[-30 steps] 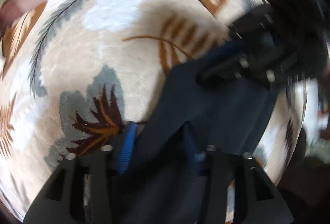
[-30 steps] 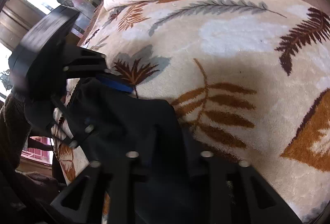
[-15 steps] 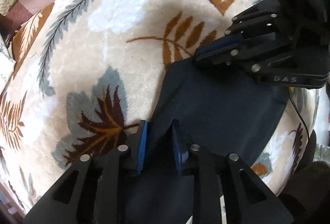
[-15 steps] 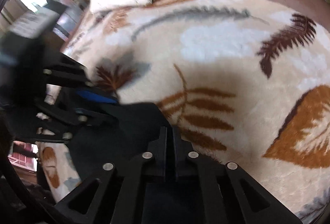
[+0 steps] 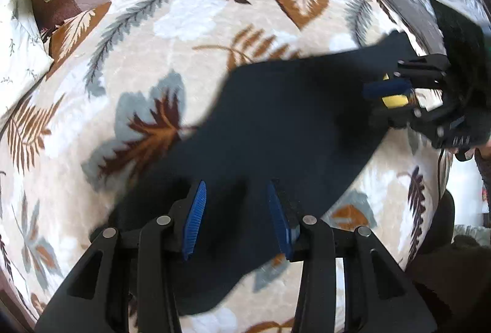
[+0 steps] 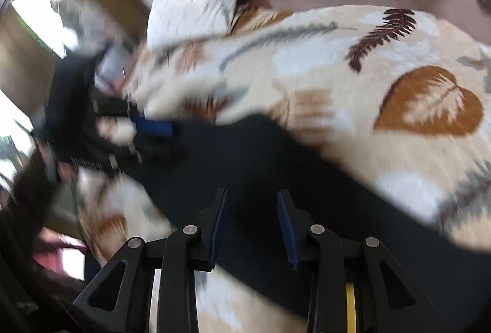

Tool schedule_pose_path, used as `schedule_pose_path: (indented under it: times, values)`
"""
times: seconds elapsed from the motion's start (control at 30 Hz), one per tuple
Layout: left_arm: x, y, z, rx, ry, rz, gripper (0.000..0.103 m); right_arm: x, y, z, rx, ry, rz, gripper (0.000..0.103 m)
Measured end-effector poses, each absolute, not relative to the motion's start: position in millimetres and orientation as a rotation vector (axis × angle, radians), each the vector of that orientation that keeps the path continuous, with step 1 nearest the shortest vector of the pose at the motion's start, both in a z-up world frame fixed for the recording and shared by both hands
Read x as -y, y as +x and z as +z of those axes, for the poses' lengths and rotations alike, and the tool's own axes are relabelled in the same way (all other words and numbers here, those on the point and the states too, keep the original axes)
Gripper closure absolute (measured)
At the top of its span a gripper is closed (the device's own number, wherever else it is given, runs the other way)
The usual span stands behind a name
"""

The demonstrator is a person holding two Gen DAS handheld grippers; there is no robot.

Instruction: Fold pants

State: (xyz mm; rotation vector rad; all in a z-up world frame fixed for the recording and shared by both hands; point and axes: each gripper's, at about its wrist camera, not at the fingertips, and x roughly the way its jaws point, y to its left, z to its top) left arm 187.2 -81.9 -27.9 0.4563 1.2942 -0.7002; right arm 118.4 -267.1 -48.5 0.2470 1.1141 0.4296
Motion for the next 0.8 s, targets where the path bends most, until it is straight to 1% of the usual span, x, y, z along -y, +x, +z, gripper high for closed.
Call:
schedule_pose_path:
  times: [0.07, 0.13, 0.33, 0.4, 0.43, 0.53, 0.6, 0.7, 0.8]
  values:
    - [78.1, 174.1, -26.6, -1.281, 0.451, -0.687, 0.063, 255.3, 96.4, -47.2, -1.111, 0.156, 0.422, 0.069]
    - [69.3, 165.1, -22.9, -1.263, 0.426, -0.658, 0.063, 255.1, 78.8, -46.4, -1.115, 0.141, 0.401, 0.069]
    - [35.5, 154.1, -15.8, -1.209, 0.339, -0.515, 0.063, 329.3, 30.2, -35.3, -1.058, 0.396, 0.249, 0.068]
    - [21.5, 150.8, -11.6, -1.199, 0.287, -0.490, 0.063, 358.6, 14.6, -26.8, -1.036, 0.439, 0.153, 0.067]
    - [9.6, 150.3, -9.4, -1.197, 0.242, -0.473, 0.063, 375.0, 6.8, -22.1, -1.028, 0.455, 0.103, 0.066]
    - [-15.3, 152.6, -11.7, -1.229, 0.168, -0.415, 0.063, 417.3, -15.8, -13.8, -0.999, 0.487, -0.031, 0.056]
    - [-22.2, 152.2, -13.1, -1.251, 0.130, -0.389, 0.063, 445.9, -26.7, -13.9, -0.976, 0.537, -0.109, 0.052]
    - [-3.4, 144.1, -6.0, -1.236, 0.096, -0.432, 0.063, 483.9, -38.4, -28.8, -0.945, 0.687, -0.185, 0.051]
    - [42.4, 135.8, -3.9, -1.250, 0.078, -0.508, 0.063, 506.3, -42.6, -48.8, -0.933, 0.813, -0.202, 0.051]
